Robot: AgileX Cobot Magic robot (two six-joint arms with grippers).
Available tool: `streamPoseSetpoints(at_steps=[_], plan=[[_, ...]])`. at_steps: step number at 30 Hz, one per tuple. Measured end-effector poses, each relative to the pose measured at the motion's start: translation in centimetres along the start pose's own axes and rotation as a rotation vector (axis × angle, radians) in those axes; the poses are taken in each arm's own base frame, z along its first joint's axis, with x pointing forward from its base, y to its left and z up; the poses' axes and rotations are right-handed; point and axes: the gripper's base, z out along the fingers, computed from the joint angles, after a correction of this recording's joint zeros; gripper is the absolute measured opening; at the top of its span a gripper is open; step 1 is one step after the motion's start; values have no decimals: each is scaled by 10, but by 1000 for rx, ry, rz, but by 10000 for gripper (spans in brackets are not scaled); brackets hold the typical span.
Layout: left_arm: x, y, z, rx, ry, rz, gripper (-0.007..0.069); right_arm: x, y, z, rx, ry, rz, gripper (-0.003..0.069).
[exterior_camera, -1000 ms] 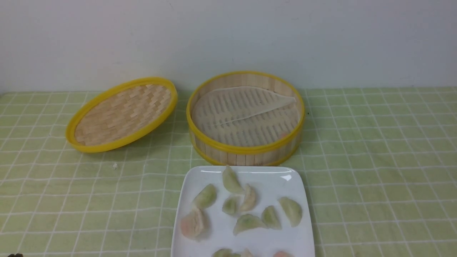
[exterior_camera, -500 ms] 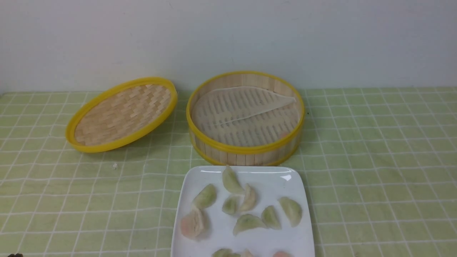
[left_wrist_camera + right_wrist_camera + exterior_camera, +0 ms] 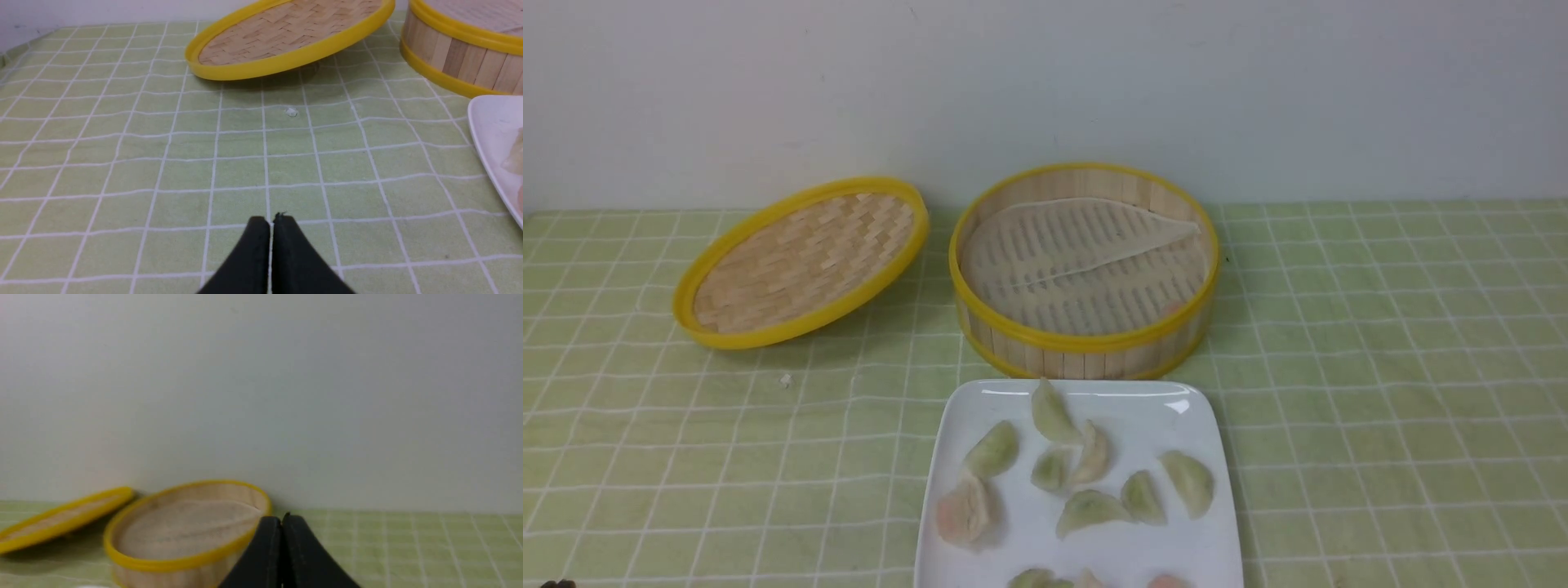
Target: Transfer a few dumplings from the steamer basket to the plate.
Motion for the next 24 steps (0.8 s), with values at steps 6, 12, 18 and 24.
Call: streamPoseSetpoints(at_steps=[6, 12, 18, 24], plan=[[0, 0, 0, 0, 0, 0, -6, 78, -19, 17, 235, 210, 14, -15], [0, 0, 0, -1, -1, -1, -6, 95, -22, 21, 257, 197, 30, -15], [0, 0, 0, -1, -1, -1, -6, 95, -22, 21, 255, 189, 29, -15], [0, 0, 0, -1, -1, -1, -6, 95, -22, 21, 255, 188, 29, -15]])
